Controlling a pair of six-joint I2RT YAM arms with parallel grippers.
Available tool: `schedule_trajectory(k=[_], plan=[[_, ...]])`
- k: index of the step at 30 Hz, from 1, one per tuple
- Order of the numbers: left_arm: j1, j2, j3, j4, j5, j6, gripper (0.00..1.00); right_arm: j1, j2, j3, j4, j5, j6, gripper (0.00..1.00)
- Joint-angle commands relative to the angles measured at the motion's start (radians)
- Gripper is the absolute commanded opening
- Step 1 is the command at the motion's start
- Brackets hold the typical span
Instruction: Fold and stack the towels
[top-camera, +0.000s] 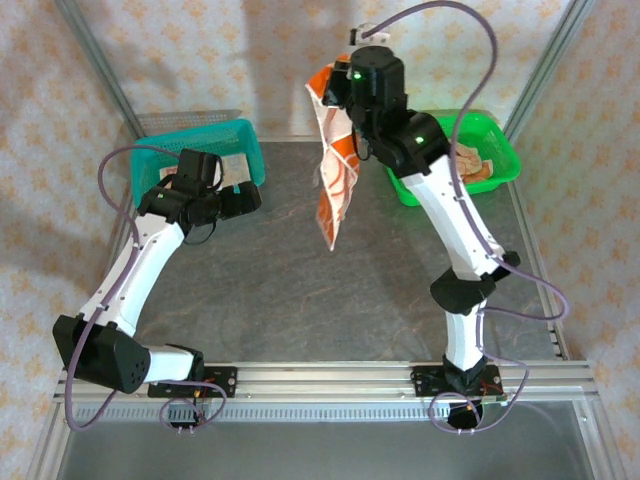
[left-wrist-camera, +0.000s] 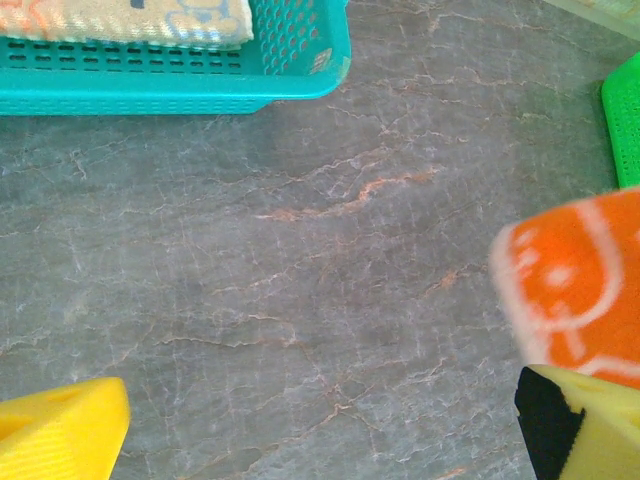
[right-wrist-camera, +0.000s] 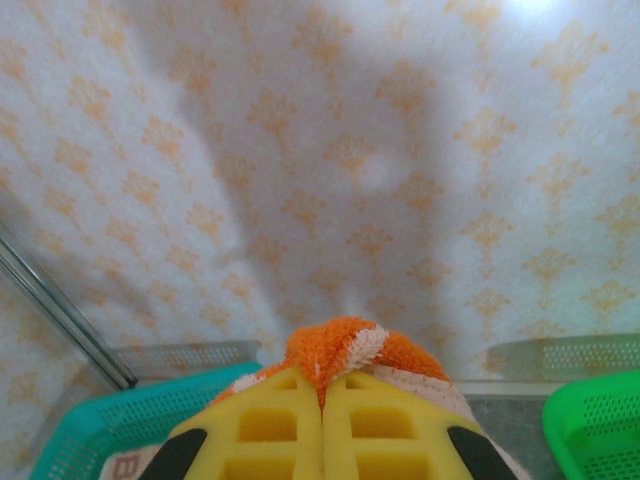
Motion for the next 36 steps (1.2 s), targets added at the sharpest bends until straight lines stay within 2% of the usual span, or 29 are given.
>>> schedule_trajectory(k=[1, 6, 11, 22, 28, 33, 36], plan=[[-0.010, -0.028, -0.016, -0.020, -0.012, 0.018, 1.00, -0.002, 0.068, 0.037, -0.012, 0.001, 0.002, 0.00], [-0.011, -0.033, -0.020, -0.023, -0.016, 0.012, 1.00, -0.002, 0.130, 0.120, -0.005, -0.015, 0.040, 0.00], [-0.011, -0.045, -0.025, -0.028, -0.034, 0.013, 1.00, 0.010, 0.095, 0.102, -0.028, -0.024, 0.038, 0.00], [-0.011, -0.040, -0.009, -0.012, -0.029, 0.008, 1.00, 0.076, -0.199, -0.224, -0.050, -0.021, 0.059, 0.00], [-0.011, -0.059, -0.014, -0.001, -0.031, 0.008, 1.00, 0.180, -0.312, -0.335, -0.098, 0.064, 0.039, 0.00], [-0.011, -0.063, -0.038, 0.017, -0.021, 0.000, 1.00, 0.178, -0.291, -0.345, -0.175, 0.120, 0.102, 0.00], [-0.010, -0.057, -0.048, 0.011, -0.018, -0.004, 1.00, 0.146, -0.213, -0.318, -0.188, 0.050, 0.113, 0.00]])
